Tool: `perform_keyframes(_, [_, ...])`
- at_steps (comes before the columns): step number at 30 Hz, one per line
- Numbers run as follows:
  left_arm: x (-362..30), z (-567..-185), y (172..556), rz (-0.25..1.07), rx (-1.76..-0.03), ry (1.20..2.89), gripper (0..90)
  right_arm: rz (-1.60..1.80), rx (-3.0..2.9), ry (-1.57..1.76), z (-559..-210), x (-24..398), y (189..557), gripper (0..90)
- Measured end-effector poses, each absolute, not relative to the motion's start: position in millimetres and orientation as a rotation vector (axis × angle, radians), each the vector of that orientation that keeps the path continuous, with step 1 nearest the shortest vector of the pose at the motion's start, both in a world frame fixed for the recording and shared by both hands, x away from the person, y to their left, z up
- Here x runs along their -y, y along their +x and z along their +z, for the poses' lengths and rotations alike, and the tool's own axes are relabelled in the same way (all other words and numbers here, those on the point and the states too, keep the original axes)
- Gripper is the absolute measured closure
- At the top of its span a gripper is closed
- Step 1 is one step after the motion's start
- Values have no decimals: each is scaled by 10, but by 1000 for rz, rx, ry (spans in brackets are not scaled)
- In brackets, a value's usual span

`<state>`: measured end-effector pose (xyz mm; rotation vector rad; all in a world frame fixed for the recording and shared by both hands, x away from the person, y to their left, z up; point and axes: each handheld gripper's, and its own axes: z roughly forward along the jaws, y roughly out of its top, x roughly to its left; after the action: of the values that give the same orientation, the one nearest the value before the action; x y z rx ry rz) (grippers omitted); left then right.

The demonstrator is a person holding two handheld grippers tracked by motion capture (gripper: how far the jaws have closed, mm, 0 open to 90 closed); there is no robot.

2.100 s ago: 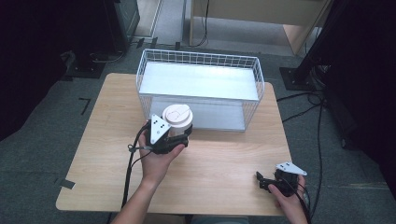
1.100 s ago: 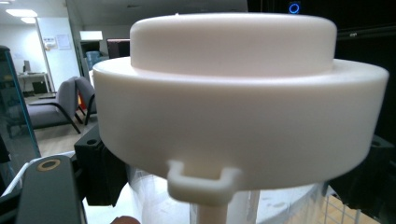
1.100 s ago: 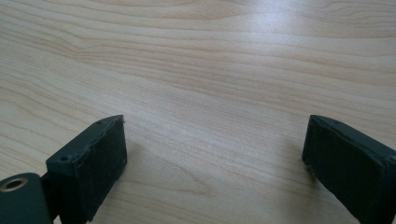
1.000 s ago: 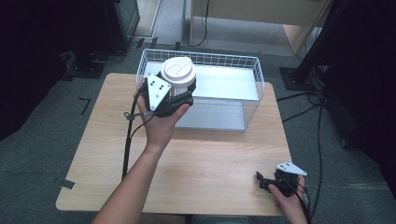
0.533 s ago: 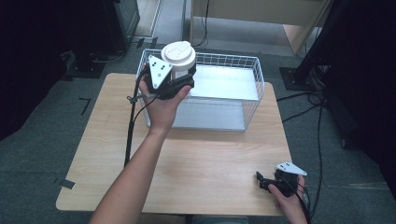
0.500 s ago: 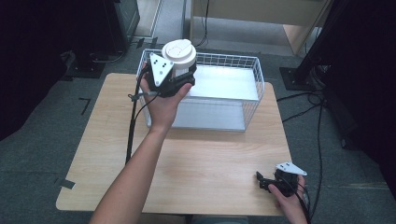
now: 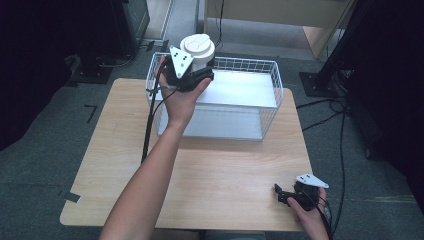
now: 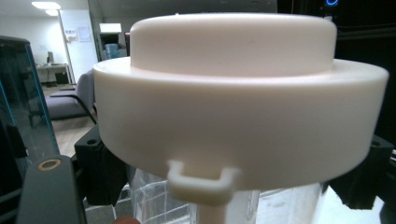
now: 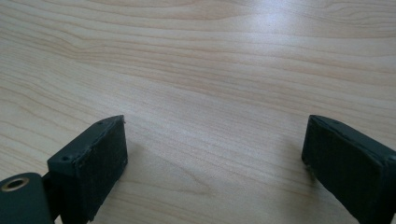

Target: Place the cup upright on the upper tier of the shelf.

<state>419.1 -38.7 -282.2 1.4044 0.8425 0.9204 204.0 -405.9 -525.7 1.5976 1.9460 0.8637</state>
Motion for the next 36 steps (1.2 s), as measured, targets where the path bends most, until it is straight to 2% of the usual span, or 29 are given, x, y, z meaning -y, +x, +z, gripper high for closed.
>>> perform_keyframes(14, [307, -2868, 4319, 843, -853, 1398, 149, 863, -1947, 1595, -5257, 4059, 2040, 69])
perform_keyframes(16, [291, -2858, 4302, 828, -857, 1399, 76, 862, -1946, 1595, -5257, 4058, 2040, 69])
perform_keyframes(17, [279, -2850, 4293, 812, -851, 1406, 76, 862, -1946, 1595, -5257, 4058, 2040, 69])
perform_keyframes(18, [253, -2840, 4286, 781, -836, 1413, 0, 862, -1946, 1598, -5257, 4056, 2040, 69])
perform_keyframes(22, [195, -2828, 4291, 748, -863, 1402, 0, 862, -1947, 1597, -5257, 4057, 2039, 69])
perform_keyframes(36, [137, -2942, 4173, 773, -879, 1435, 0, 862, -1947, 1597, -5257, 4056, 2040, 69])
